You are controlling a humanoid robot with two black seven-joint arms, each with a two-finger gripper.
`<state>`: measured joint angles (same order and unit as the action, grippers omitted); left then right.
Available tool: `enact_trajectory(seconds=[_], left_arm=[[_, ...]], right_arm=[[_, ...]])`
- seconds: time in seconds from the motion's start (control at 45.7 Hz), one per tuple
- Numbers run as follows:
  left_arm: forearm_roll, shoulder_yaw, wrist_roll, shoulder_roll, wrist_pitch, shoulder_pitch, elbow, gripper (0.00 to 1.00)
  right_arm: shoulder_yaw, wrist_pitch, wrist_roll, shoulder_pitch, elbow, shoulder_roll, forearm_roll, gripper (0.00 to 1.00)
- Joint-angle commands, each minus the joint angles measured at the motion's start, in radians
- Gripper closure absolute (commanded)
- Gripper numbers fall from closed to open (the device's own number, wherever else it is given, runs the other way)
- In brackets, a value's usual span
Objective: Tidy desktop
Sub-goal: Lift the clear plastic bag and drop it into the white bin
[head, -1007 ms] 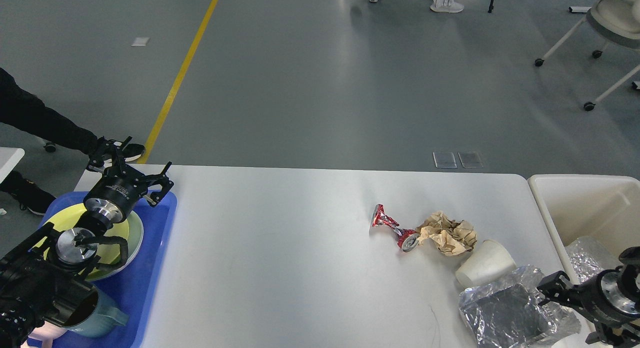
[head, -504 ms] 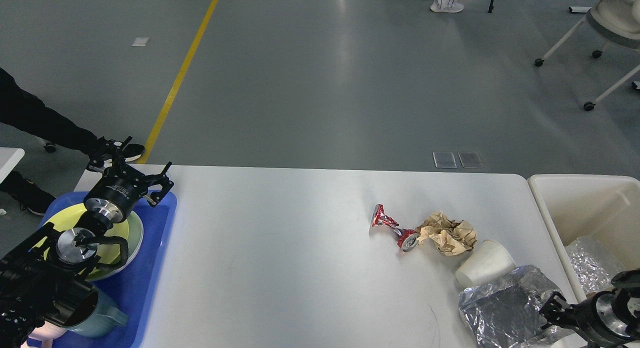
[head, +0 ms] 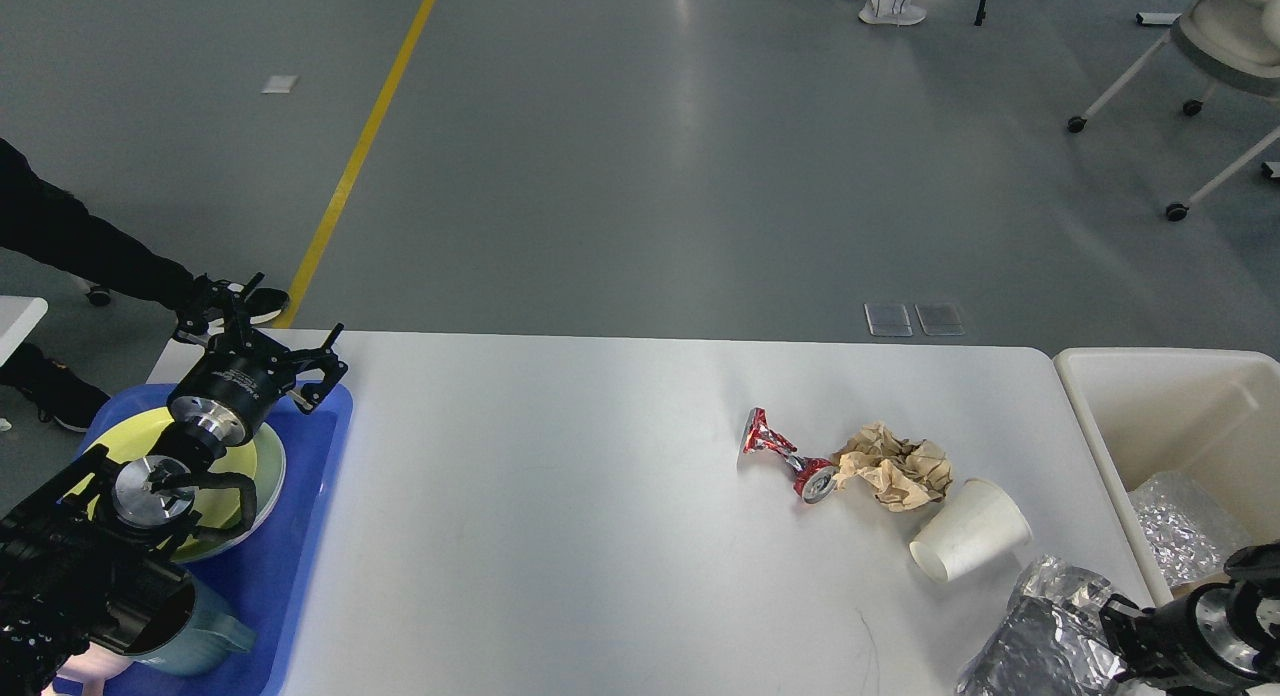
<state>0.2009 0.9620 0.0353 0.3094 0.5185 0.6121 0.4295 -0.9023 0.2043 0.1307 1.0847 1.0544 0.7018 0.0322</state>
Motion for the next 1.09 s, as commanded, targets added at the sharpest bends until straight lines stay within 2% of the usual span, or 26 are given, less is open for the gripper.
enact_trajectory(seconds=[0.0,0.416,0.504,0.723,0.92,1.073], left_arm=[[0.000,0.000,0.000,0.000,0.000,0.000,0.000,0.04],[0.000,0.000,0.000,-0.001,0.000,0.000,0.000,0.04],[0.000,0.000,0.000,0.000,0.000,0.000,0.000,0.04],[0.000,0.000,0.000,0.000,0.000,0.000,0.000,0.04],[0.000,0.000,0.000,0.000,0.000,0.000,0.000,0.04],[0.000,0.000,0.000,0.000,0.000,0.000,0.000,0.04]], right_arm=[[-0.007,-0.040,0.001,0.021,-0.002,0.030,0.000,1.00],[-0.010,-0.010,-0.005,0.273,0.001,0.245,-0.024,1.00],[-0.010,0.038,-0.005,0.346,0.004,0.274,-0.040,1.00],[-0.007,0.254,-0.005,0.578,-0.001,0.308,-0.038,1.00],[0.011,0.285,-0.003,0.785,-0.011,0.320,-0.028,1.00],[0.074,0.285,0.003,0.814,-0.030,0.344,-0.034,1.00]])
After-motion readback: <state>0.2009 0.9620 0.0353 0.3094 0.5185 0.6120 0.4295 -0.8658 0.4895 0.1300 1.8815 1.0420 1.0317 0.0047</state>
